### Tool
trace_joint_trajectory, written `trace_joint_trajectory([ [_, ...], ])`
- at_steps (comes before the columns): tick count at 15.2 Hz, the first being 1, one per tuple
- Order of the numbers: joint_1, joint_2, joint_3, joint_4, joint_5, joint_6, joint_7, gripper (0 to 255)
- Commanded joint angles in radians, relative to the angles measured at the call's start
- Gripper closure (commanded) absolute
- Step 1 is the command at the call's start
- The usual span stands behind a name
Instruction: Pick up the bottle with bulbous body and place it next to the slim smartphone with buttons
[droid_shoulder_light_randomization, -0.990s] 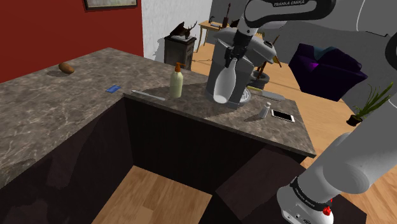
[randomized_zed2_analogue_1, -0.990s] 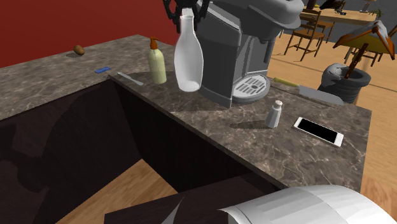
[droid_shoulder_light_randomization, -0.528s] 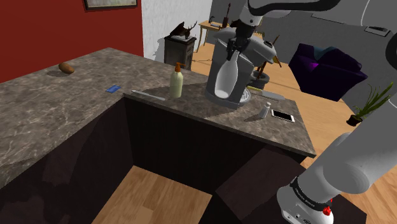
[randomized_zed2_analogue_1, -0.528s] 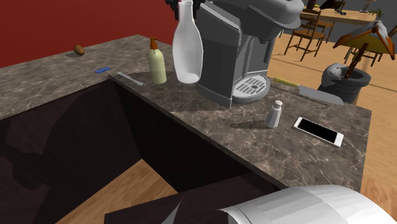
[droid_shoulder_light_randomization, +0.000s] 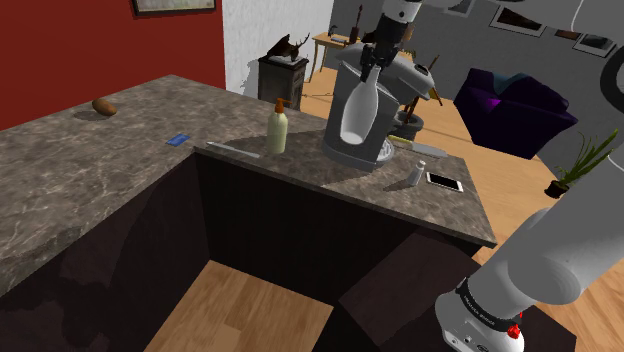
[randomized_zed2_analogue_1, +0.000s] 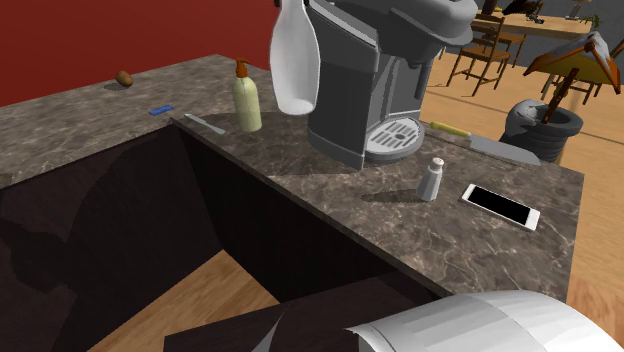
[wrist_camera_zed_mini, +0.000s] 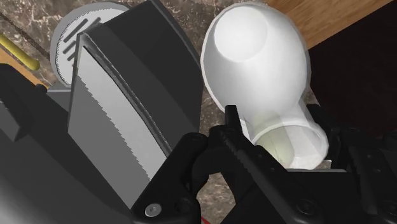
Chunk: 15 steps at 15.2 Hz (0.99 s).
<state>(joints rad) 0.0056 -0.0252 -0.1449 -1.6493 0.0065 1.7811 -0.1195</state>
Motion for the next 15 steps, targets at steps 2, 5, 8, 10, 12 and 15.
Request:
trace_joint_trajectory([
  [2, 0.0, 0.009, 0.0, 0.052, 0.001, -0.044, 0.0, 255],
  [5, -0.001, 0.021, -0.001, 0.108, 0.003, -0.088, -0.001, 255],
  [8, -0.002, 0.036, -0.002, 0.168, 0.006, -0.133, -0.002, 255],
  [10, -0.002, 0.048, -0.002, 0.211, 0.008, -0.164, -0.003, 255],
  [12, -0.003, 0.061, -0.003, 0.256, 0.01, -0.195, -0.004, 255],
  [15, -0.005, 0.084, -0.005, 0.328, 0.014, -0.245, -0.006, 255],
])
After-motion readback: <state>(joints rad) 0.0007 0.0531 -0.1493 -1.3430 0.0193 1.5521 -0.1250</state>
